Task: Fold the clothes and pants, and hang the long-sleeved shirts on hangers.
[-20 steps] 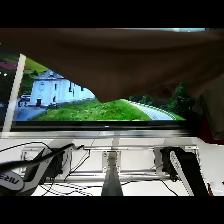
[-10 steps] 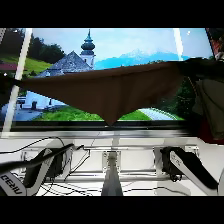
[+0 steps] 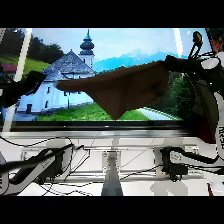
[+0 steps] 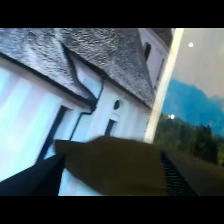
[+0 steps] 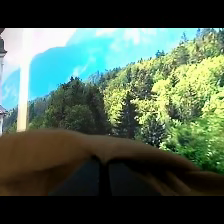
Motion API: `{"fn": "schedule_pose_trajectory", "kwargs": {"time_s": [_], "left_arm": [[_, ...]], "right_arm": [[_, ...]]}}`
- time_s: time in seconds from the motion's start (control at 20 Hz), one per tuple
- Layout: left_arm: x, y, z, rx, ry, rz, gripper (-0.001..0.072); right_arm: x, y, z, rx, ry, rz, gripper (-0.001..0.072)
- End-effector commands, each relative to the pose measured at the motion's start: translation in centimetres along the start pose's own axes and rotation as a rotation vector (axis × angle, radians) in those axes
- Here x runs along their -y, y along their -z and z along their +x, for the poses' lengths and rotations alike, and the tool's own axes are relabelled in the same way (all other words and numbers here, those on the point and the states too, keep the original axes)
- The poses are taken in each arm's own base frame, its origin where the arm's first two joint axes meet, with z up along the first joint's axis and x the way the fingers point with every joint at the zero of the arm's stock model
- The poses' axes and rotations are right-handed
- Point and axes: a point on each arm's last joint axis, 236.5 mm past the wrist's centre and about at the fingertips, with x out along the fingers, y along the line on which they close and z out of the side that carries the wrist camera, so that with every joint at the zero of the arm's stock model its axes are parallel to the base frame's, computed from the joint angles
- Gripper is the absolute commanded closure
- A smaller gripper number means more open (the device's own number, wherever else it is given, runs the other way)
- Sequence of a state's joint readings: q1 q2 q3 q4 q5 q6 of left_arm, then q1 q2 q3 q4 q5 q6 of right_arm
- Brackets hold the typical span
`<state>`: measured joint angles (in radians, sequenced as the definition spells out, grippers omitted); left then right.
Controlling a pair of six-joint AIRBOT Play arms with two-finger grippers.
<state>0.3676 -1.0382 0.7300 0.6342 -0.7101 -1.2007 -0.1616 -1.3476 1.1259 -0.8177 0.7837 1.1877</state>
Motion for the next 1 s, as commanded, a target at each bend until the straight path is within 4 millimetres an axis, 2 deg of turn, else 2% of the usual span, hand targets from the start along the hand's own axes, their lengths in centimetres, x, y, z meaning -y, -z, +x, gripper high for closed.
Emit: {"fn": "schedule_pose_trajectory", "kwargs": {"time_s": [0.0,0.2,0.3,0.4,0.55,0.65,0.7,0.95], "left_arm": [[2.3,3.8,1.4,-0.126,0.066,0.0,0.0013],[6.8,15.5,0.3,-0.556,0.205,0.055,0.0013],[8.3,21.2,0.7,-0.702,0.212,0.079,0.0013],[9.6,26.1,1.5,-0.8,0.216,0.154,0.0013],[11.1,31.8,3.0,-0.888,0.213,0.19,0.0014],[11.5,34.1,3.5,-0.966,0.211,0.198,0.0014],[11.9,34.7,3.8,-0.987,0.215,0.194,0.0014],[14.2,35.6,6.0,-1.01,0.243,0.194,0.0014]], "right_arm": [[0.2,0.2,0.7,-0.005,-0.01,0.027,0.0699],[0.2,0.3,0.7,-0.008,-0.011,0.027,0.07],[0.1,0.5,0.7,-0.016,-0.015,0.027,0.0699],[-0.1,0.9,0.7,-0.035,-0.022,0.027,0.07],[-0.3,1.4,0.7,-0.054,-0.03,0.026,0.0699],[-0.3,1.3,0.7,-0.054,-0.029,0.026,0.0699],[-0.3,1.3,0.7,-0.054,-0.029,0.026,0.0699],[-0.3,1.3,0.7,-0.053,-0.029,0.026,0.0699]]}}
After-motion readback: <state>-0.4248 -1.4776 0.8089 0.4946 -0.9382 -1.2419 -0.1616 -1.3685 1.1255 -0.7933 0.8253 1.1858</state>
